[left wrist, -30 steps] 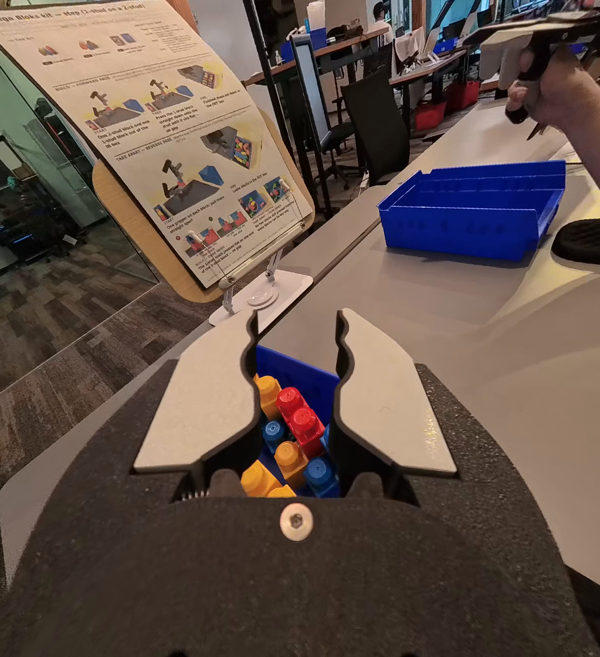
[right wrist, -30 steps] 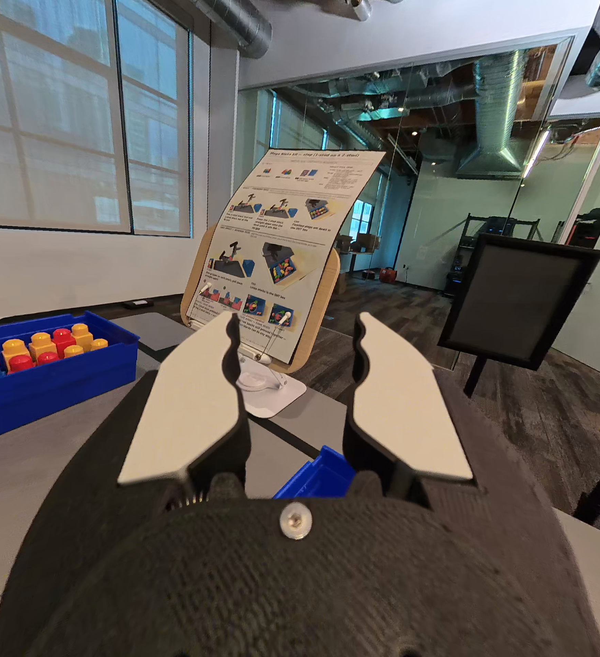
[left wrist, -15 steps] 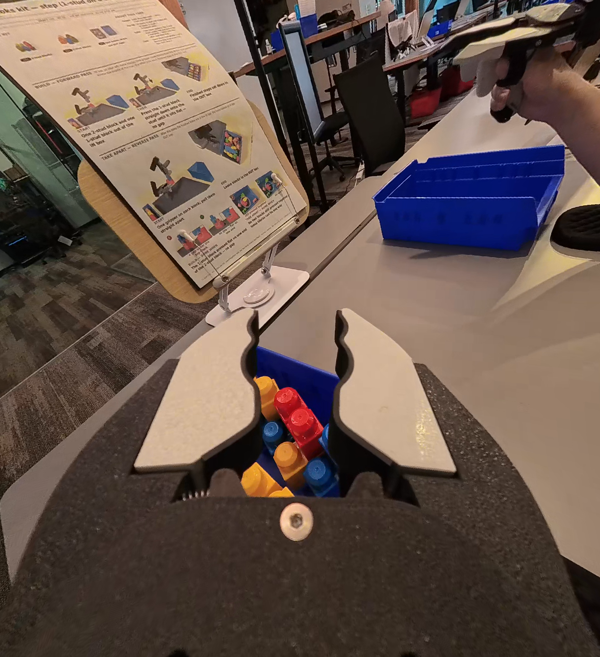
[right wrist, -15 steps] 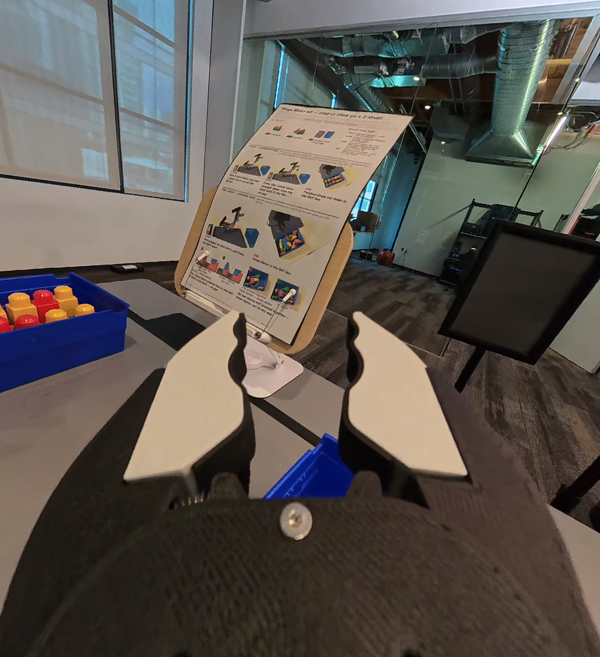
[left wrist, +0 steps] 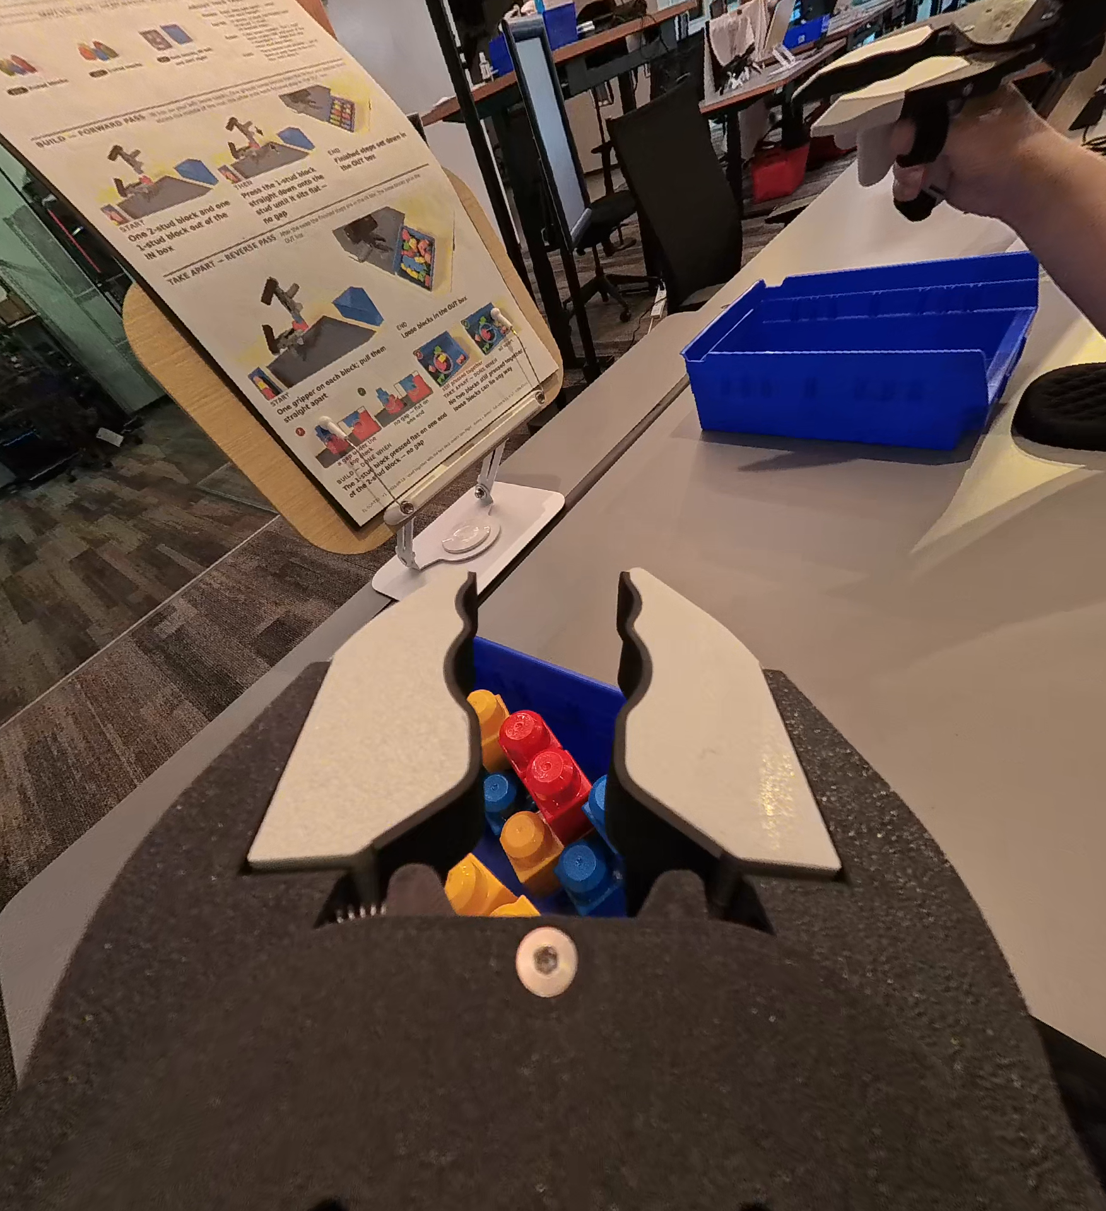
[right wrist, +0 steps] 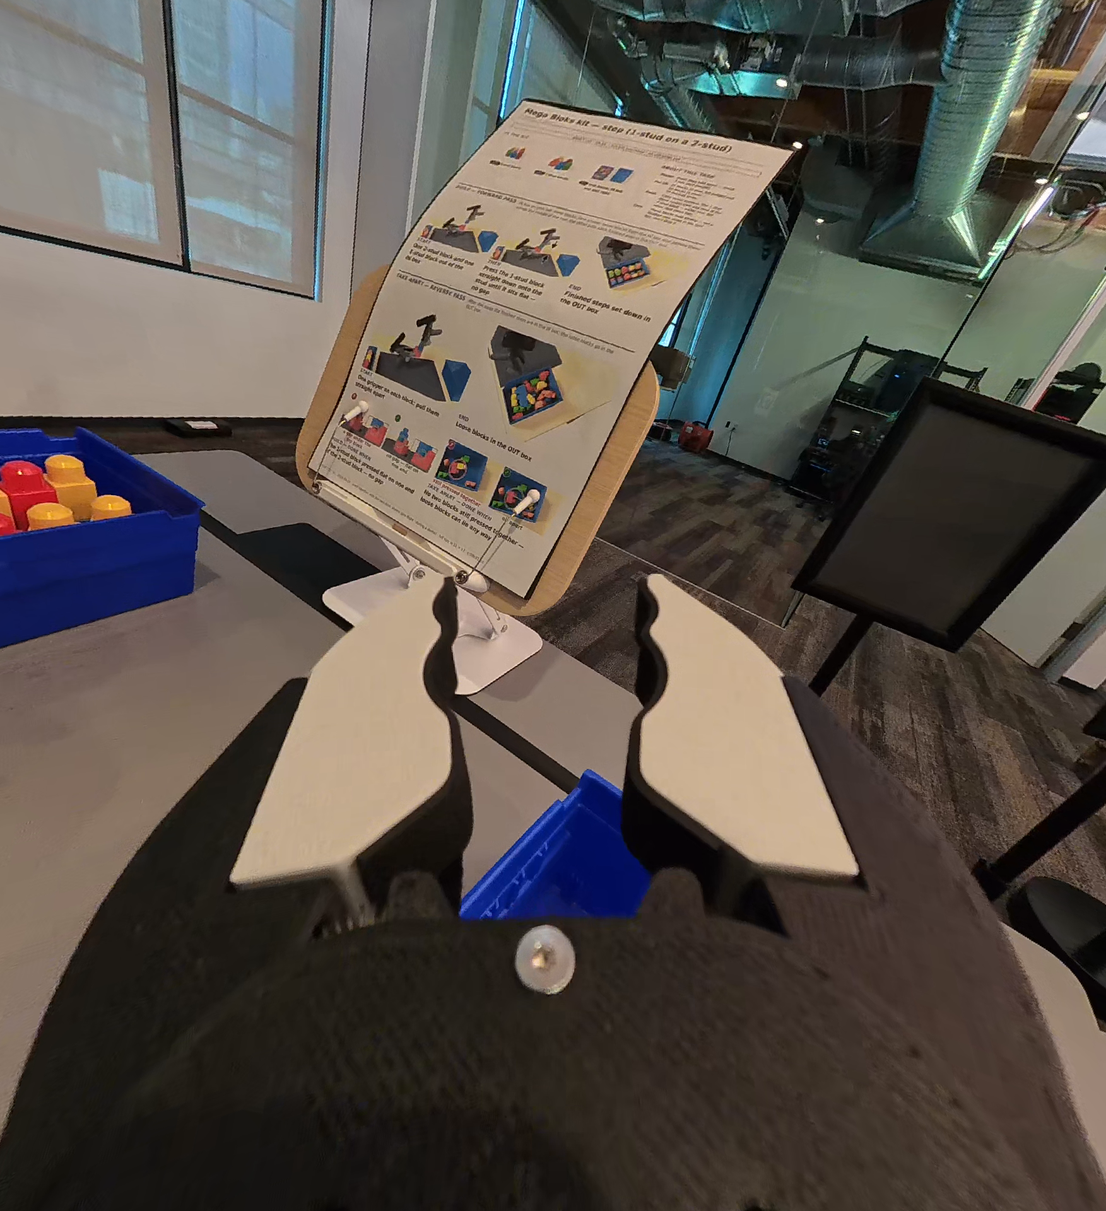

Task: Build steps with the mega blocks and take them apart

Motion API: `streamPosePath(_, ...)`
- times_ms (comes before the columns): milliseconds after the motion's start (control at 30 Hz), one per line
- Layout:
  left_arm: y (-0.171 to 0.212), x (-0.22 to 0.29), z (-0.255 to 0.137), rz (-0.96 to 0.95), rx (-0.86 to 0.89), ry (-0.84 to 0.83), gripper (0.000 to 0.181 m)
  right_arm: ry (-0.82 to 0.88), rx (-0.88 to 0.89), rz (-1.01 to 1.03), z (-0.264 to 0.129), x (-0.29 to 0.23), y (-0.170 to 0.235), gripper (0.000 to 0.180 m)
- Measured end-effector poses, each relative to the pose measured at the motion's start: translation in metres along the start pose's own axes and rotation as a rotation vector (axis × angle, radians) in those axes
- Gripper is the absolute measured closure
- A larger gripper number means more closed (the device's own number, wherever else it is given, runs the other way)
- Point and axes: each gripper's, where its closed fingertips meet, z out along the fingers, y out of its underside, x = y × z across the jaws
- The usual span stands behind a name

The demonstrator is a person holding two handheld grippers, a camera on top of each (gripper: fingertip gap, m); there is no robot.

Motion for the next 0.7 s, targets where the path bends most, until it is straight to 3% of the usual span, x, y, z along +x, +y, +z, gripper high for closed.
streamPosePath(700, 0.0037, 0.002, 0.0031, -0.004, -0.019, 0.011, 0.141, 0.003, -0.039, -0.012, 0.0036, -0.0003, 0.0088, 0.127)
